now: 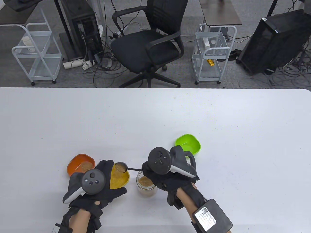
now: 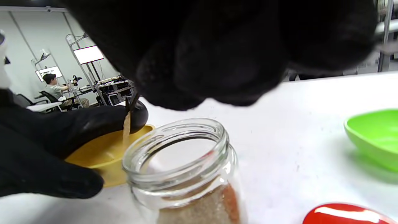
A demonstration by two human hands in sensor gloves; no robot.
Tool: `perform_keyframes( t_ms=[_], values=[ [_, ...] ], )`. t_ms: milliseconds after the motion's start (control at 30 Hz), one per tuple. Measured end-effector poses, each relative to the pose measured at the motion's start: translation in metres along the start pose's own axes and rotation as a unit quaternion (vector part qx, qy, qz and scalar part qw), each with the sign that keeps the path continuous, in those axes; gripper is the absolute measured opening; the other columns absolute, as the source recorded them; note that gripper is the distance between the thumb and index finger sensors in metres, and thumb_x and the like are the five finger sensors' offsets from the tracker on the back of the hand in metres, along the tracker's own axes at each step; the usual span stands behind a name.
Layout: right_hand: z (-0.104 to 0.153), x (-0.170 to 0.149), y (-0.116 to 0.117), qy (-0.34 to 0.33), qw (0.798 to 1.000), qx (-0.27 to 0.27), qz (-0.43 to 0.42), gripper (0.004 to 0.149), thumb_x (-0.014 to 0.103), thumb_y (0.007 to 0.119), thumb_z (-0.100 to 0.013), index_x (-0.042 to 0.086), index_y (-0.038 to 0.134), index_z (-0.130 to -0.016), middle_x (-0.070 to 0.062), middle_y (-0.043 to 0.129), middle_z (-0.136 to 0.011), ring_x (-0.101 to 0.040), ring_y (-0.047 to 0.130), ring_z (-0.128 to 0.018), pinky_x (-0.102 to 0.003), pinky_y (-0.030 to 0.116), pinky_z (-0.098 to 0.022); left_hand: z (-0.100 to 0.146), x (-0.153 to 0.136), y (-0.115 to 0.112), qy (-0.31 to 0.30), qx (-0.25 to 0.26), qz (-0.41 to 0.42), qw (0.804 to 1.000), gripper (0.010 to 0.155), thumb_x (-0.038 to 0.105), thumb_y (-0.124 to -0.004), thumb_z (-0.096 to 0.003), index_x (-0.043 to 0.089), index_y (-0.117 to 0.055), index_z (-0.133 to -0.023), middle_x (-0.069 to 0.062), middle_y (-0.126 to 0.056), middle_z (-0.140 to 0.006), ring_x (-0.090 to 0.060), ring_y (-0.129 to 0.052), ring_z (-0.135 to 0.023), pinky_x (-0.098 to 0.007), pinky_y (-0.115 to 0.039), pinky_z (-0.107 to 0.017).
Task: Scoop brown sugar granules from jar into dishes
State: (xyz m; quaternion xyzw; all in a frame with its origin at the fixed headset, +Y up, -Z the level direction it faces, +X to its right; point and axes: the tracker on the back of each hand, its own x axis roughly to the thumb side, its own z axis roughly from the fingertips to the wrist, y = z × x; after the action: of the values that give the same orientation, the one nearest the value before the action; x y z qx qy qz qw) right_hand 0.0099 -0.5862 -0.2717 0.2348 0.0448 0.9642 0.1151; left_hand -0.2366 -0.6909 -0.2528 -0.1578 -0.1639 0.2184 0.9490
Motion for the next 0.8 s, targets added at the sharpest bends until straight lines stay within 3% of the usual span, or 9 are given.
perform_keyframes(
  t_ms=[133, 300, 467, 633, 800],
  values=[
    [0.011, 0.013, 0.007, -0.043, 0.993, -0.072, 0.089, 0.038, 0.042, 0.085, -0.049, 0.027, 0.091, -0.084, 0.009, 0.107, -0.045, -0.015, 0.105, -0.023, -0.039, 0.093, -0.033, 0.0, -0.002, 0.0, 0.002, 0.0, 0.007, 1.0, 0.114, 0.059, -0.086, -0.054, -0.005, -0.016, -0.117, -0.035, -0.016, -0.119, -0.059, -0.036, -0.106, -0.058, -0.053, -0.082],
    [0.024, 0.019, 0.019, -0.097, 0.967, -0.153, 0.177, 0.038, 0.043, 0.085, -0.048, 0.029, 0.091, -0.083, 0.009, 0.107, -0.046, -0.015, 0.106, -0.025, -0.039, 0.094, -0.034, 0.0, -0.003, 0.0, 0.003, 0.001, 0.011, 1.0, 0.114, 0.059, -0.086, -0.0541, -0.005, -0.016, -0.117, -0.035, -0.016, -0.119, -0.058, -0.036, -0.107, -0.058, -0.053, -0.082],
    [0.03, 0.017, 0.026, -0.117, 0.956, -0.199, 0.182, 0.038, 0.043, 0.086, -0.047, 0.03, 0.09, -0.083, 0.01, 0.107, -0.047, -0.015, 0.106, -0.026, -0.039, 0.093, -0.037, 0.0, -0.003, 0.001, 0.006, 0.002, 0.014, 1.0, 0.114, 0.059, -0.086, -0.054, -0.005, -0.016, -0.117, -0.035, -0.016, -0.119, -0.059, -0.036, -0.106, -0.058, -0.053, -0.082],
    [0.032, 0.013, 0.028, -0.109, 0.956, -0.206, 0.179, 0.038, 0.044, 0.086, -0.047, 0.031, 0.09, -0.083, 0.01, 0.107, -0.049, -0.015, 0.107, -0.029, -0.04, 0.093, -0.039, 0.0, -0.003, 0.002, 0.007, 0.008, 0.019, 1.0, 0.114, 0.059, -0.086, -0.0542, -0.005, -0.016, -0.116, -0.035, -0.015, -0.119, -0.059, -0.035, -0.107, -0.058, -0.053, -0.082],
    [0.037, -0.003, 0.022, -0.048, 0.971, -0.217, 0.087, 0.039, 0.043, 0.084, -0.049, 0.027, 0.09, -0.084, 0.011, 0.107, -0.047, -0.013, 0.106, -0.025, -0.038, 0.094, -0.036, 0.0, -0.004, 0.002, 0.01, 0.011, 0.016, 1.0, 0.114, 0.058, -0.086, -0.0545, -0.006, -0.015, -0.116, -0.035, -0.014, -0.119, -0.059, -0.034, -0.106, -0.059, -0.052, -0.082]
  ],
)
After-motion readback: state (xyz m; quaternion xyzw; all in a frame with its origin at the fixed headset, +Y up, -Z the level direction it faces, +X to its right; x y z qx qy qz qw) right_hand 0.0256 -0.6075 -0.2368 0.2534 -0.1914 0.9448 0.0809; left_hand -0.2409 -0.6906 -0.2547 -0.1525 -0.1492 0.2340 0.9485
